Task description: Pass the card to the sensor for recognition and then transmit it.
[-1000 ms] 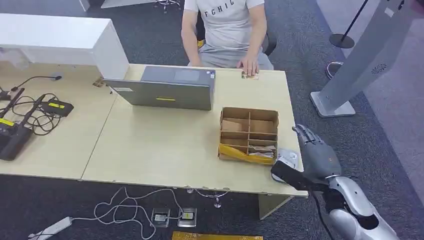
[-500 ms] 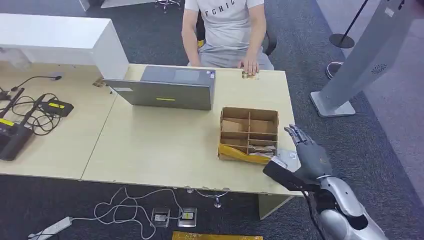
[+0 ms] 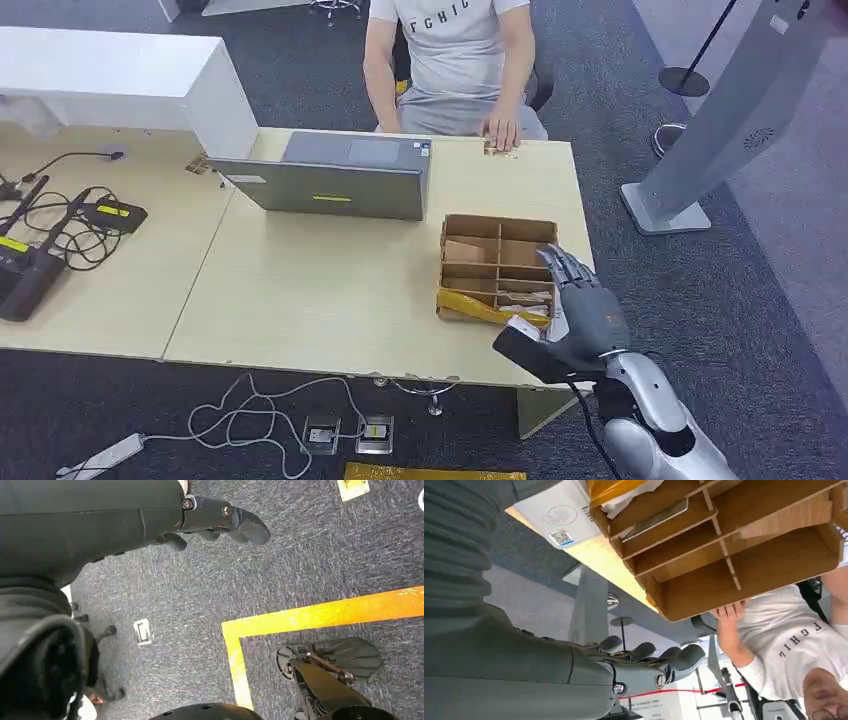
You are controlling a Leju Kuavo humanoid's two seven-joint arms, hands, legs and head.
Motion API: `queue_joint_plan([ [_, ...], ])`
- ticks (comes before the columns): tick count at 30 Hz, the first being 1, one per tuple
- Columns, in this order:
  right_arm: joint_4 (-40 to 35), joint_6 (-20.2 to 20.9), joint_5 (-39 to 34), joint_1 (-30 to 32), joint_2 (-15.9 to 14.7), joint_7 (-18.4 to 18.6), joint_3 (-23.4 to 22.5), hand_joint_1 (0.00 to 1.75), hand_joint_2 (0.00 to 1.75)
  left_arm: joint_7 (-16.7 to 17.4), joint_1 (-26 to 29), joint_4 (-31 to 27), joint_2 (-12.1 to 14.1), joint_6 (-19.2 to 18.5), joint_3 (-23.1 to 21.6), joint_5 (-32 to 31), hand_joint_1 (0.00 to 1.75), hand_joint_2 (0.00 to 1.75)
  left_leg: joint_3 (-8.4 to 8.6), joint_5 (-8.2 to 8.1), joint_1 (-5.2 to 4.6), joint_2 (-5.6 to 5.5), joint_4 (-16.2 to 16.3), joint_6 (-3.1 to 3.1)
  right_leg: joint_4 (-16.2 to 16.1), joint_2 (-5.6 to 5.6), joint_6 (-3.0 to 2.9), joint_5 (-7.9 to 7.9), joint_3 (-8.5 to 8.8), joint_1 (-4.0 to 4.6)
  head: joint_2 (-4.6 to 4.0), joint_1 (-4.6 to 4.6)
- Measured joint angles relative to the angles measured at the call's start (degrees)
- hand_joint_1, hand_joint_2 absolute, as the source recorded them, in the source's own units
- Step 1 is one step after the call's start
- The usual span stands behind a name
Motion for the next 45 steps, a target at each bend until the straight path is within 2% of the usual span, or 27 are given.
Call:
queue_joint_plan([
  [15, 2.91, -0.26, 4.7, -0.57, 3.5, 0.24, 0.83, 0.0, 1.75, -0.07, -0.01, 0.0, -0.02, -0.83, 0.0, -0.94, 0.0, 0.0, 0.0, 0.0, 0.0, 0.0, 0.0, 0.0, 0.0, 0.0, 0.0, 0.0, 0.0, 0.0, 0.0, 0.0],
  [19, 4.46, 0.04, 7.0, -0.72, 4.42, -0.96, 0.83, 0.0, 1.75, -0.11, -0.04, 0.0, -0.02, -0.98, 0.0, -1.01, 0.0, 0.0, 0.0, 0.0, 0.0, 0.0, 0.0, 0.0, 0.0, 0.0, 0.0, 0.0, 0.0, 0.0, 0.0, 0.0],
  [24, 4.98, 3.25, 8.31, -1.79, 4.66, -0.85, 0.77, 0.0, 1.75, -0.33, -0.03, 0.0, -0.02, -1.03, -0.02, -1.03, 0.0, 0.0, 0.01, 0.0, 0.0, 0.0, 0.0, 0.0, 0.0, 0.0, 0.0, 0.0, 0.0, 0.0, 0.0, 0.0],
  [35, 4.98, 4.09, 8.44, -2.18, 4.92, -0.61, 0.7, 0.0, 1.75, -0.35, -0.03, 0.0, -0.02, -1.03, -0.02, -1.03, 0.0, 0.0, 0.01, 0.0, 0.0, 0.0, 0.0, 0.0, 0.0, 0.01, 0.0, 0.0, 0.0, 0.0, 0.0, 0.0],
  [45, 4.68, 7.89, 8.59, -3.07, 4.99, 0.77, 0.44, 0.0, 1.75, -0.94, -0.03, 0.0, 0.0, -1.55, -0.02, -1.2, 0.0, 0.0, 0.02, 0.0, 0.0, 0.01, 0.0, 0.0, 0.0, 0.01, 0.0, 0.0, 0.01, 0.0, 0.0, 0.0],
])
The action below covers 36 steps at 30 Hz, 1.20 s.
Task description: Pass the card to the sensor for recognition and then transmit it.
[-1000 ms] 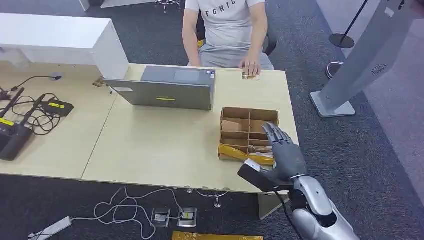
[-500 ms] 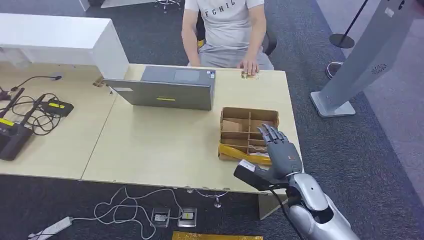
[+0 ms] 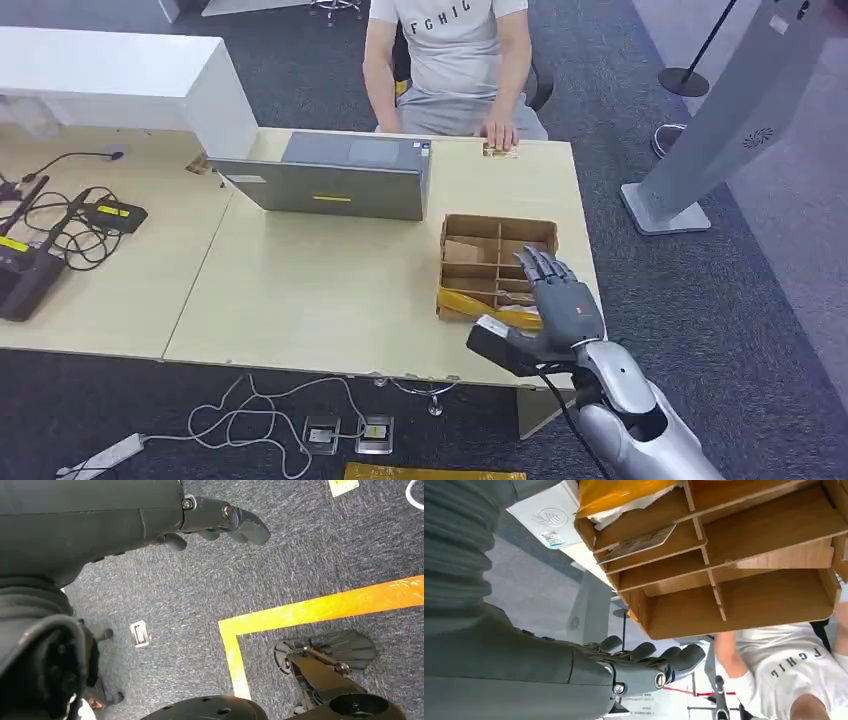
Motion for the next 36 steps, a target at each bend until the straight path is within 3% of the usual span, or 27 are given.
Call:
queue_joint_plan([
  [5, -0.04, 1.55, 0.0, -0.19, 0.0, 1.18, -0.24, 0.0, 1.75, -0.02, -0.01, 0.0, 0.02, -0.13, 0.0, -0.07, 0.0, 0.0, 0.0, 0.0, 0.0, 0.0, 0.0, 0.0, 0.0, 0.0, 0.0, 0.0, -0.01, 0.0, 0.0, 0.02],
  [23, -0.02, 1.36, 0.39, -0.21, 0.0, 1.51, -0.59, 0.0, 1.75, 0.0, -0.24, 0.0, 0.09, -0.46, 0.0, -0.13, 0.0, 0.0, 0.0, 0.0, 0.0, 0.01, 0.0, 0.0, 0.0, 0.01, 0.0, 0.0, 0.0, 0.0, 0.0, 0.0],
  [36, 1.73, 0.06, 2.43, -1.74, 0.9, -0.26, -0.55, 0.0, 1.75, 0.11, -0.9, 0.0, 0.09, -0.66, 0.0, 0.02, 0.0, 0.0, -0.01, 0.0, 0.0, 0.0, 0.0, 0.0, 0.02, 0.0, 0.0, 0.0, 0.0, 0.0, 0.0, 0.0],
])
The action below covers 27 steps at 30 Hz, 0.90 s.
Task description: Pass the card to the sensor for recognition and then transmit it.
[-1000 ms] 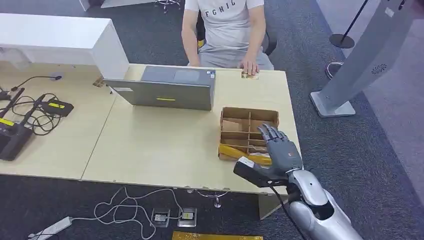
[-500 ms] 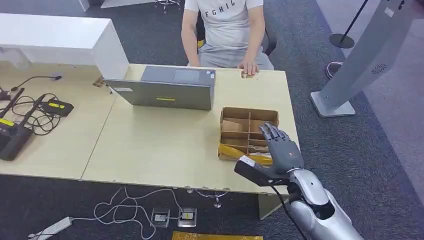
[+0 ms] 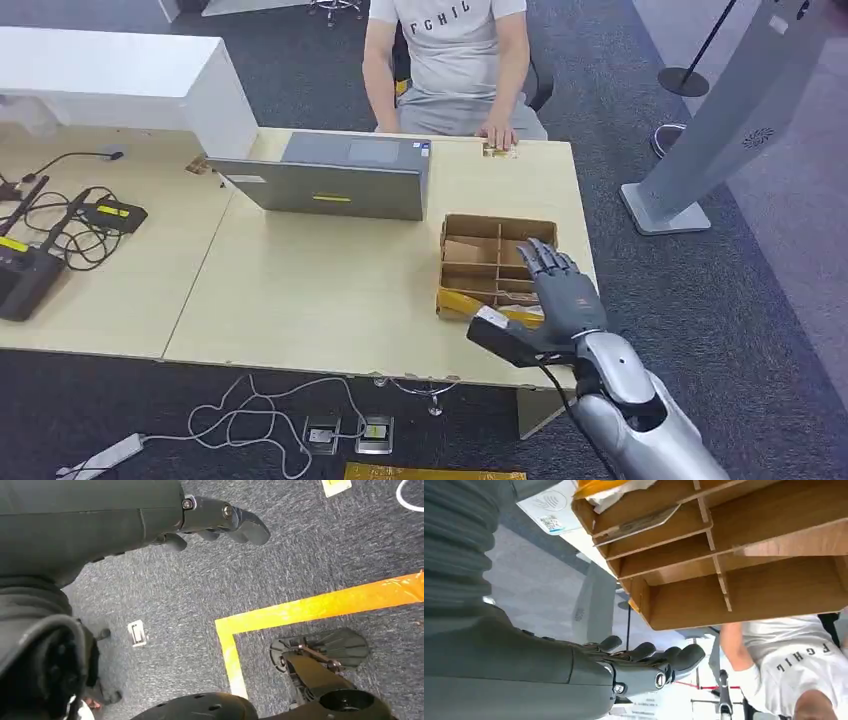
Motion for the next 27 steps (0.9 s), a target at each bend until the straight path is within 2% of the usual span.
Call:
queue_joint_plan([
  [9, 3.08, -1.42, 1.2, -1.12, 2.27, -1.14, 0.13, 0.0, 1.75, 0.52, -0.32, 0.0, -0.02, 0.09, 0.0, -0.11, 0.0, 0.0, 0.0, 0.0, 0.0, 0.0, 0.0, 0.0, 0.0, 0.0, 0.0, 0.0, 0.0, 0.0, 0.0, 0.0],
  [27, 4.15, 1.07, 2.73, -1.47, 3.34, -0.24, 0.0, 0.0, 1.75, 0.55, -0.33, 0.0, 0.0, -0.39, 0.0, -0.59, 0.0, 0.0, 0.01, 0.0, 0.0, 0.0, 0.0, 0.0, 0.0, 0.0, 0.0, 0.0, -0.01, 0.0, 0.0, 0.0],
])
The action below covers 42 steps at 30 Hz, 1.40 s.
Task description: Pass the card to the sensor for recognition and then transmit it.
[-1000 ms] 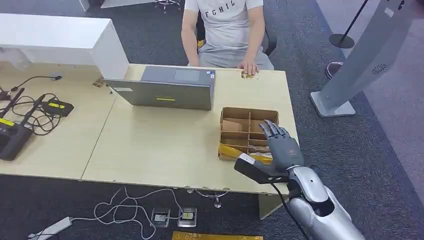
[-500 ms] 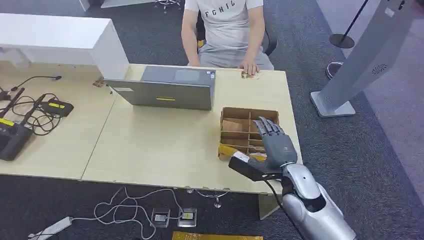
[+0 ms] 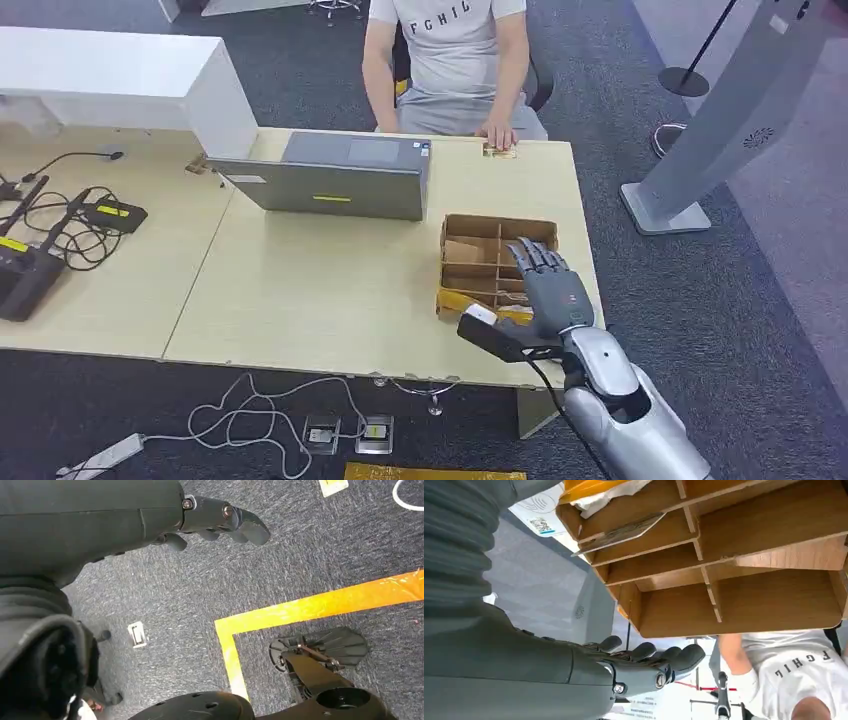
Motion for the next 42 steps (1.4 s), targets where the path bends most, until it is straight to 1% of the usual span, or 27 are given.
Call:
queue_joint_plan([
  [4, 0.0, 0.19, 0.02, -0.01, 0.0, 0.06, -0.02, 0.0, 1.75, 0.0, 0.0, 0.0, 0.0, -0.02, 0.0, -0.02, 0.0, 0.0, 0.0, 0.0, 0.0, 0.0, 0.0, 0.0, 0.0, 0.0, 0.0, 0.0, 0.0, 0.0, 0.0, 0.0],
  [14, -0.04, 2.49, 1.03, -0.12, -0.04, 0.24, -1.44, 0.0, 1.75, 0.0, -0.01, 0.0, 0.24, -0.22, 0.0, -0.2, 0.0, 0.0, 0.01, 0.0, 0.0, 0.0, 0.0, 0.0, 0.0, 0.0, 0.0, 0.0, 0.01, 0.0, 0.0, 0.0],
  [17, -0.02, 2.27, 1.25, -0.14, -0.04, -0.59, -1.57, 0.0, 1.75, 0.0, 0.0, 0.0, 0.3, -0.2, 0.0, -0.15, 0.0, 0.0, 0.01, 0.0, 0.0, 0.0, 0.0, 0.0, 0.0, 0.0, 0.0, 0.0, 0.01, 0.0, 0.0, 0.0],
  [24, 0.92, 0.68, 1.51, -0.12, -0.02, -0.74, -1.38, 0.0, 1.75, 0.0, 0.0, 0.0, 0.39, -0.17, 0.0, -0.18, 0.0, 0.0, 0.0, 0.0, 0.0, 0.0, 0.0, 0.0, 0.0, 0.0, 0.0, 0.0, 0.01, 0.0, 0.0, 0.0],
  [42, 2.58, 0.52, 1.38, -0.2, 0.13, -0.74, -0.7, 0.0, 1.75, 0.0, 0.0, 0.0, 0.52, -0.18, 0.02, -0.02, 0.0, 0.0, -0.01, 0.0, 0.0, 0.0, 0.0, 0.0, 0.0, 0.0, 0.0, 0.0, 0.01, 0.0, 0.0, 0.0],
])
